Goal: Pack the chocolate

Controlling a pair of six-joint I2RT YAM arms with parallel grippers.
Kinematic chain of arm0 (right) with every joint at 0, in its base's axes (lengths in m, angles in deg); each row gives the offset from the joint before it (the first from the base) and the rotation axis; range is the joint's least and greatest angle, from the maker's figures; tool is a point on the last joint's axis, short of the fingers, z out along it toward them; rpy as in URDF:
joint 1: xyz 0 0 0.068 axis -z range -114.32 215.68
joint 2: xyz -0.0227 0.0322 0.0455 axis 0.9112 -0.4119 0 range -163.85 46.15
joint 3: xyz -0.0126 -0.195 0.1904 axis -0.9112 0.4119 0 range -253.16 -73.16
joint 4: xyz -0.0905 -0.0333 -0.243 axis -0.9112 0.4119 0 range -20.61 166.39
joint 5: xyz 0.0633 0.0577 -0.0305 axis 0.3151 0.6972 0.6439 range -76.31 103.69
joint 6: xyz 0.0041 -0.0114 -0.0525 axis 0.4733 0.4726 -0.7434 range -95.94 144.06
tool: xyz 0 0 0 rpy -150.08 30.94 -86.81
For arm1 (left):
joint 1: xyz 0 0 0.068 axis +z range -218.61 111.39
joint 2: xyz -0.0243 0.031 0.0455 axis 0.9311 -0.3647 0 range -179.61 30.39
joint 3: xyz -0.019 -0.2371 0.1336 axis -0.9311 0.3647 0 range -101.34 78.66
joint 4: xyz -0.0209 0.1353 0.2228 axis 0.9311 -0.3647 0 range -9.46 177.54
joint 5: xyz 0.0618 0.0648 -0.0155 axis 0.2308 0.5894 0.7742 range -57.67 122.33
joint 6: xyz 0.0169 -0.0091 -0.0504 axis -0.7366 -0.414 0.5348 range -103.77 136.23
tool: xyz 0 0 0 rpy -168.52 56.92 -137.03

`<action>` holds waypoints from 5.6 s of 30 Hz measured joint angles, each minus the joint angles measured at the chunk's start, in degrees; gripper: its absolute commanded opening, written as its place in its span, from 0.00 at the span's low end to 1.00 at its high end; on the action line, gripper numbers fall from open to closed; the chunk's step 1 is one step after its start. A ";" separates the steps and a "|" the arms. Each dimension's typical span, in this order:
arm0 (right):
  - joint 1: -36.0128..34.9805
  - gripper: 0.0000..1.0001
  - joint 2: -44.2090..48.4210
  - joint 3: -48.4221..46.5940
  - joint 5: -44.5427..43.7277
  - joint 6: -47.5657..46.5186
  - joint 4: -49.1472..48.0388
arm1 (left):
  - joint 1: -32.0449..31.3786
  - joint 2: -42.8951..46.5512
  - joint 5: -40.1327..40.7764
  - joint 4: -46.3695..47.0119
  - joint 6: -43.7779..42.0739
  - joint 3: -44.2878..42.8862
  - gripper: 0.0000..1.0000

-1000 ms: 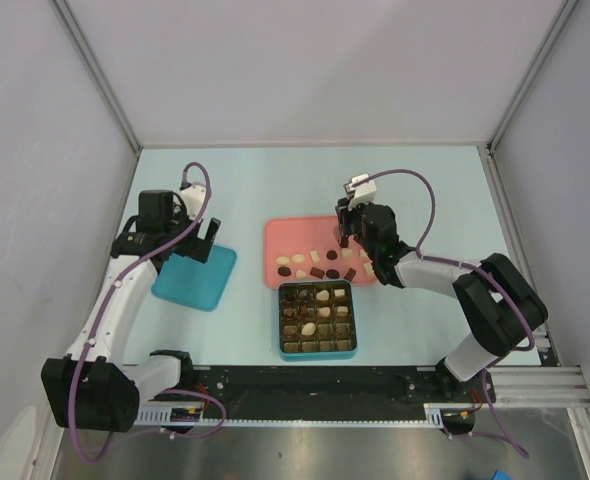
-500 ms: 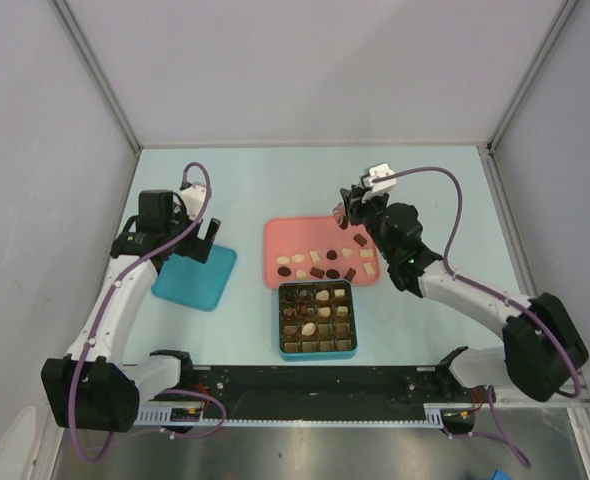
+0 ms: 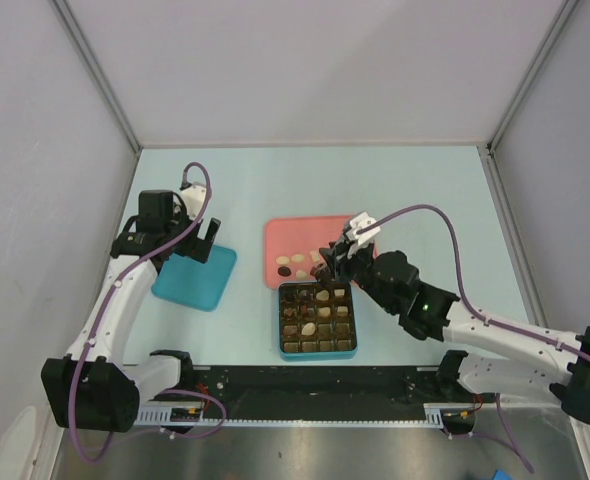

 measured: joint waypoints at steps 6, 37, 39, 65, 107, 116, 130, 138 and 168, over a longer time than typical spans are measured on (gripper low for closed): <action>-7.67 0.25 1.62 1.33 -5.29 4.48 6.84 | 0.00 0.00 -0.15 -0.02 0.04 0.00 1.00; -16.61 0.46 1.62 2.38 -14.12 8.68 10.27 | 0.00 0.00 -0.15 -0.04 0.04 0.00 1.00; -15.80 0.42 1.62 2.40 -14.08 7.43 9.11 | 0.00 0.02 -0.15 -0.02 0.02 0.00 1.00; 24.61 0.45 -22.01 -0.70 -1.77 -2.56 -18.16 | 0.00 0.79 -0.02 -0.02 -0.07 0.00 1.00; 22.88 0.22 -8.33 -1.95 6.21 -0.87 -11.34 | 0.00 0.79 0.11 -0.11 -0.09 0.00 1.00; 8.37 0.23 9.55 -2.25 4.20 3.76 12.00 | 0.00 0.79 0.07 -0.17 -0.07 0.00 1.00; -13.55 0.25 10.64 -2.23 -8.70 14.47 29.97 | 0.00 0.79 0.04 -0.22 -0.02 0.00 1.00; -13.68 0.28 10.25 -1.20 -11.85 15.30 29.44 | 0.00 0.79 0.04 -0.24 -0.02 0.00 1.00; 21.09 0.22 6.38 -12.98 -4.31 18.29 34.29 | 0.00 1.55 -0.42 -0.33 -0.02 0.00 1.00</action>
